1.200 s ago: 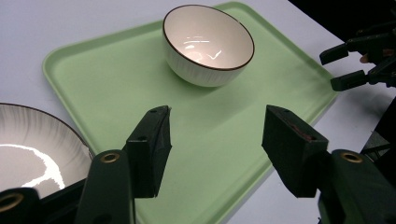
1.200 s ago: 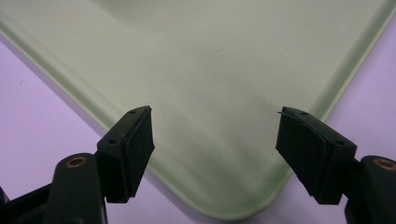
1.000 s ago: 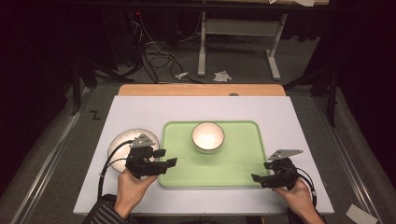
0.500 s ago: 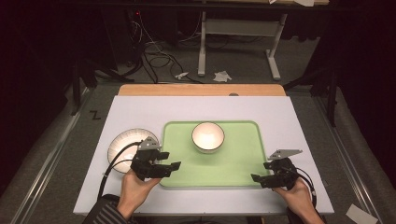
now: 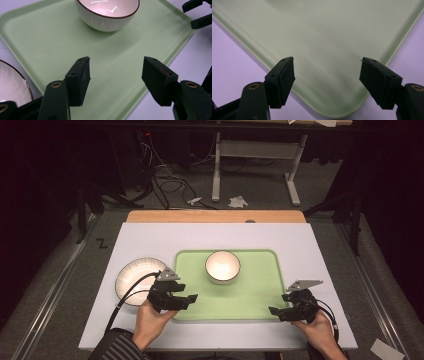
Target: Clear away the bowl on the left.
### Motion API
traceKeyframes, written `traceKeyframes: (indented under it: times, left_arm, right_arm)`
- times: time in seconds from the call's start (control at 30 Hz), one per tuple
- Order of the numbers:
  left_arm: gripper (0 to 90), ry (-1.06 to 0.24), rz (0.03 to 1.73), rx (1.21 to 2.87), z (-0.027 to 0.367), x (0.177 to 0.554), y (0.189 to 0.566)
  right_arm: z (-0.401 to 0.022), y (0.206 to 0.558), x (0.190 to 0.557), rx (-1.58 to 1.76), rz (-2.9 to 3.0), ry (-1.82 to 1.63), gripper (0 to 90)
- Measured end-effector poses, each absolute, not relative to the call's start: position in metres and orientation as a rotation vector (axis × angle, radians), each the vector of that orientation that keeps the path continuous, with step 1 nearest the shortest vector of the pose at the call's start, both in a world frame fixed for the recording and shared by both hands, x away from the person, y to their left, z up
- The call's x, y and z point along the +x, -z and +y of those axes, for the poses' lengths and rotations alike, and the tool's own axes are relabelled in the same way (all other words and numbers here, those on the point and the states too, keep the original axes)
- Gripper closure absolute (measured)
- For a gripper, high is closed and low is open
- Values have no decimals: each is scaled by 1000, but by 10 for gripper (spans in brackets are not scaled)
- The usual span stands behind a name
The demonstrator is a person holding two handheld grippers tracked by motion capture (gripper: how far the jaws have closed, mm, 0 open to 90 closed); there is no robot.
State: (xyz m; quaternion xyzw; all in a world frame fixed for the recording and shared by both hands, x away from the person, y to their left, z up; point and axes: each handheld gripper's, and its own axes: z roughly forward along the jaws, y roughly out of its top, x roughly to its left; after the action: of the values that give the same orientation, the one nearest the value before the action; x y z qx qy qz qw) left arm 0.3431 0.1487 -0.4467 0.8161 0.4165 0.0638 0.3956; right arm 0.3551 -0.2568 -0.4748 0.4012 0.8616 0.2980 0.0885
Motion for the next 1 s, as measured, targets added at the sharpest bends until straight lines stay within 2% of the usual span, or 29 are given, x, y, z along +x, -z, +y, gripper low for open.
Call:
traceKeyframes:
  times: [0.37,1.0]
  left_arm:
    - [395,-142,1105,2026,150,359,451]
    - [393,-122,1162,2095,142,375,470]
  right_arm:
    - [-257,475,356,1203,2564,-889,294]
    - [-257,475,356,1203,2568,-880,294]
